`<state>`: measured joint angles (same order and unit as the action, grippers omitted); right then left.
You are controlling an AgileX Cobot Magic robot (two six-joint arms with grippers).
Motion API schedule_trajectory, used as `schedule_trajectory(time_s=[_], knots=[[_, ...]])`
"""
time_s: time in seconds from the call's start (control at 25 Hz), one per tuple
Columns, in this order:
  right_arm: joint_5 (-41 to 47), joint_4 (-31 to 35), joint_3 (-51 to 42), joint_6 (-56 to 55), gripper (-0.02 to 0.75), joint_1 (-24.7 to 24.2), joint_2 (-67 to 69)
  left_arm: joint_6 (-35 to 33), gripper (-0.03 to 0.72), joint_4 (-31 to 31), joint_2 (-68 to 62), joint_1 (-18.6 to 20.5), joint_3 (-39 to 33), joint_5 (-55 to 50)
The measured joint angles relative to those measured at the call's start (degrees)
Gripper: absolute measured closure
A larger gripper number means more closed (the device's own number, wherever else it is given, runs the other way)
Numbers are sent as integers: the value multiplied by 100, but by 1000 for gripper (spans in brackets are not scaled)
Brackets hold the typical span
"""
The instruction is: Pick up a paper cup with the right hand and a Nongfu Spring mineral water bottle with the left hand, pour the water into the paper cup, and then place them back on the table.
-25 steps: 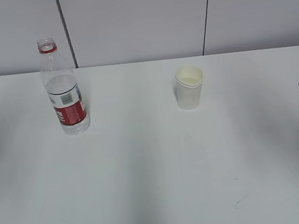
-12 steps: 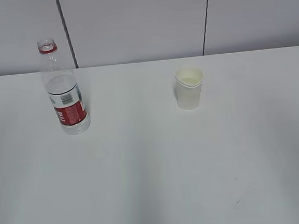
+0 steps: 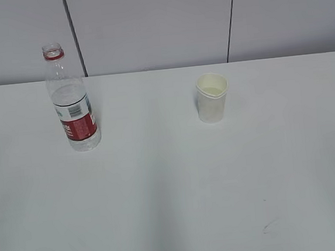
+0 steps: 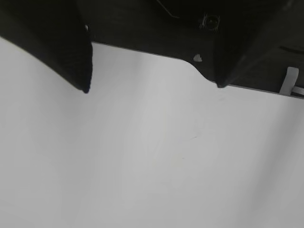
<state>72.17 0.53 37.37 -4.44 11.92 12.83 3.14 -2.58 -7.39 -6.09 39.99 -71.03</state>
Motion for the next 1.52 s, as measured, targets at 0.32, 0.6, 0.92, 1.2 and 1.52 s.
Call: schedule_trajectory(time_s=[0.32, 0.6, 0.92, 1.2, 1.52], knots=[[-147, -11, -571, 322, 149, 0, -1365, 0, 134, 7, 843, 0, -414, 42], [-414, 0, -774, 444, 149, 0, -1387, 0, 134, -8, 855, 0, -869, 611], [-560, -11, -844, 474, 149, 0, -1387, -366, 134, 20, 857, 0, -1097, 722], [-571, -11, -844, 474, 150, 0, -1390, -431, 134, 62, 857, 0, -1097, 727], [-581, -53, -844, 484, 150, -205, -1390, -431, 134, 258, 857, 136, -1097, 727]])
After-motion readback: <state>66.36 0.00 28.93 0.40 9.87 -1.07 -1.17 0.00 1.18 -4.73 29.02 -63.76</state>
